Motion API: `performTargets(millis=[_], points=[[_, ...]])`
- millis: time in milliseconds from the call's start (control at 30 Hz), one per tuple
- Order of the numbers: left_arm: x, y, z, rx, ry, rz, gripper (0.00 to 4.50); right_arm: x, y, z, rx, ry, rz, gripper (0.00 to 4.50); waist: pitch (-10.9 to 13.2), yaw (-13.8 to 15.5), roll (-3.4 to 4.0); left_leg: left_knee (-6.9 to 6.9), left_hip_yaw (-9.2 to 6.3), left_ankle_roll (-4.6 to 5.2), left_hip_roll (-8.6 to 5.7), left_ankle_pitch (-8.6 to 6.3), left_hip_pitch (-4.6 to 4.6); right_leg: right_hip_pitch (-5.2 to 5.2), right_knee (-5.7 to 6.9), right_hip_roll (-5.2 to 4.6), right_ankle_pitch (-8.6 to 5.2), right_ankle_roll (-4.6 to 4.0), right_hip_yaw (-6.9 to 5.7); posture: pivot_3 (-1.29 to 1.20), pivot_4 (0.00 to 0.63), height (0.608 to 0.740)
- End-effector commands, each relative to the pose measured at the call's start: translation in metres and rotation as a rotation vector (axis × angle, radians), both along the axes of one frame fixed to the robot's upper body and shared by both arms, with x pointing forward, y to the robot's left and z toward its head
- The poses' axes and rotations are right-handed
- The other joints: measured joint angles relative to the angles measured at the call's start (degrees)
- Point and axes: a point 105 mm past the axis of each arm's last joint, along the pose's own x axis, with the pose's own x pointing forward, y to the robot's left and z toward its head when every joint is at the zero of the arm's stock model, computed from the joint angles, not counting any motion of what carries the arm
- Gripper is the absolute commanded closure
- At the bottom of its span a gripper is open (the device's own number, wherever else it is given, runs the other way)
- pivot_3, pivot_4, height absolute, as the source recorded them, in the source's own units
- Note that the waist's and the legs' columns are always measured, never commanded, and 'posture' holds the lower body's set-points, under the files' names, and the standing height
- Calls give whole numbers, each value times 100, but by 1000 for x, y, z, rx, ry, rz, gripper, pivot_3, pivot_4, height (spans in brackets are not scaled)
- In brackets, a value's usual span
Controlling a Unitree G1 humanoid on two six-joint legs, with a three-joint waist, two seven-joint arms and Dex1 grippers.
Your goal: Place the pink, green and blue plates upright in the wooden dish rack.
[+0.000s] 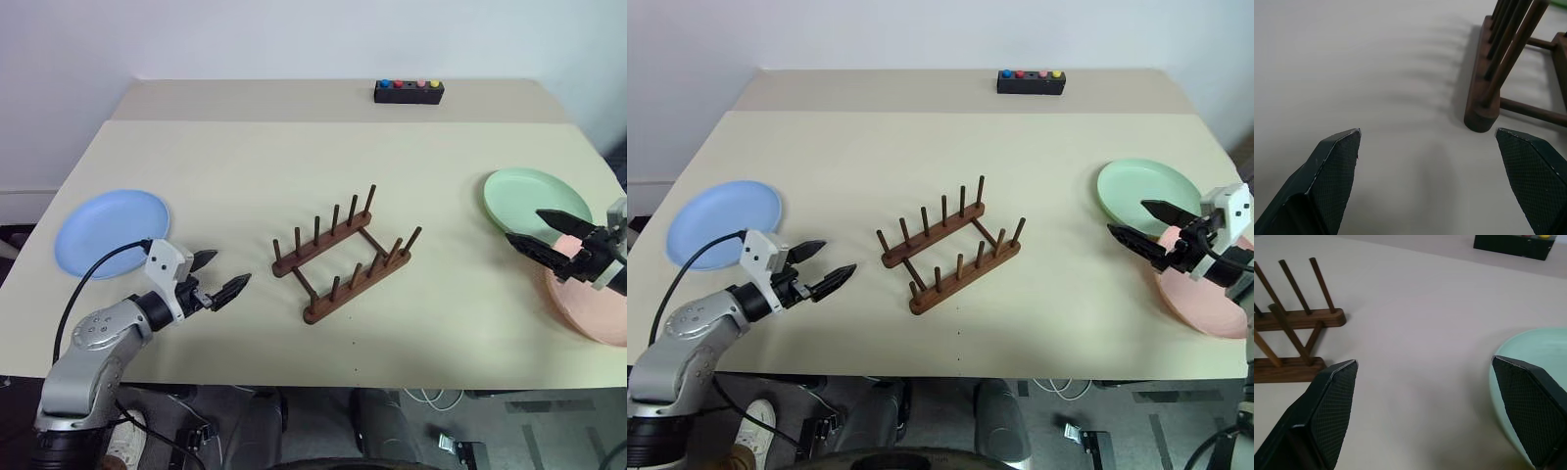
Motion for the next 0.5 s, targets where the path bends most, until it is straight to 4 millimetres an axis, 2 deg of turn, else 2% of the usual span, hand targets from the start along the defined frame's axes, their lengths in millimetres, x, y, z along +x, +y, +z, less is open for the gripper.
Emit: performTargets(millis=[33,400,500], points=[[-1,-2,13,6,-47,-19,0,-2,1,11,-2,-43,8,39,0,1,0,0,0,0,0,0,0,0,0,0,0,0,0,0,150,734],[-17,-6,8,8,13,-78,0,-4,13,8,-6,-46,27,39,0,-1,0,-1,1,0,0,0,0,-2,0,0,-1,-1,1,0,150,734],[-26,-15,6,-12,43,-132,0,-8,15,5,-1,-39,29,39,0,1,-2,0,1,0,0,0,-1,0,-1,-1,-7,-12,1,0,150,734]])
